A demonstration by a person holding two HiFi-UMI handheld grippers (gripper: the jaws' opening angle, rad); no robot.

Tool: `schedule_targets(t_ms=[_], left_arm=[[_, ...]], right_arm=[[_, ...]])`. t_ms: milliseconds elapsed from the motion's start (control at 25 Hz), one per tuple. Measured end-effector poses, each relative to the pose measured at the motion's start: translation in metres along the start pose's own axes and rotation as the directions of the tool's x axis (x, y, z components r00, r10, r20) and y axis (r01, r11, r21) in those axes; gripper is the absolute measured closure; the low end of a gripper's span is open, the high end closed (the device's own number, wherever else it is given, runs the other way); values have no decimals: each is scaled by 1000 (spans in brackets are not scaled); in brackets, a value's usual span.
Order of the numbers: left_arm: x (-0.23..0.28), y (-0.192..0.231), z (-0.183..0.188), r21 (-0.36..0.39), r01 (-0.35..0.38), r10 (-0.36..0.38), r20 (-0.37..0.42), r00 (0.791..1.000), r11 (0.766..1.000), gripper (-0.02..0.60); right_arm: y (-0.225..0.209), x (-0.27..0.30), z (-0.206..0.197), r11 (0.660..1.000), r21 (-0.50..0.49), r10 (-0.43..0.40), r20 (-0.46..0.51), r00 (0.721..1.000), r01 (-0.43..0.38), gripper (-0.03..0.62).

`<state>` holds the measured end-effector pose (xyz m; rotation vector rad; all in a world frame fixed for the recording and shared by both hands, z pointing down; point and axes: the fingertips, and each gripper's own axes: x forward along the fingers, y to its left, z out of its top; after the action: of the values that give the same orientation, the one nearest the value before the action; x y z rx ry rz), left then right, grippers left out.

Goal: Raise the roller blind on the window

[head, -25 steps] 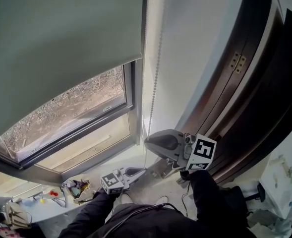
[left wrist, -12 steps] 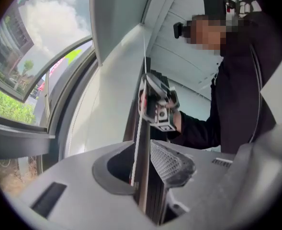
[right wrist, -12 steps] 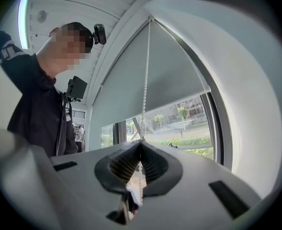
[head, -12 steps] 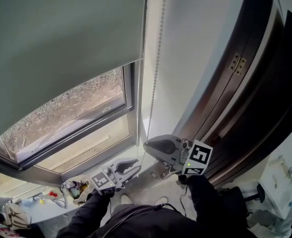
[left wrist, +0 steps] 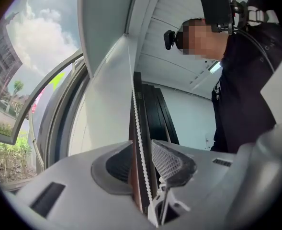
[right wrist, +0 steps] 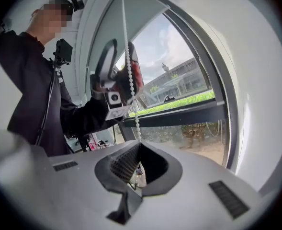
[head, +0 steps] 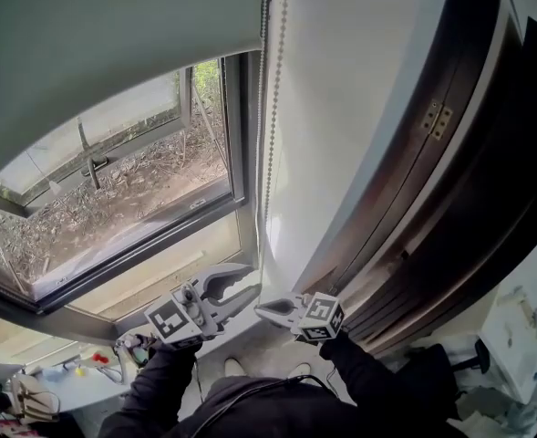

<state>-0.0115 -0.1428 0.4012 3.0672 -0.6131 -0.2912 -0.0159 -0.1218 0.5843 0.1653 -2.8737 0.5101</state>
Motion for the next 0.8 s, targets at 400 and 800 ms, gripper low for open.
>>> schedule_targets(t_ms=[400, 800], left_arm=[[13, -10, 3, 0, 10, -10, -16, 1000, 1000, 469], [15, -12, 4, -95, 51, -57, -62, 996, 994, 572]], right_arm=[[9, 9, -17, 998, 51, 23, 9, 1000, -24, 588], [18, 5, -21, 998, 28, 59, 17, 998, -60, 588]])
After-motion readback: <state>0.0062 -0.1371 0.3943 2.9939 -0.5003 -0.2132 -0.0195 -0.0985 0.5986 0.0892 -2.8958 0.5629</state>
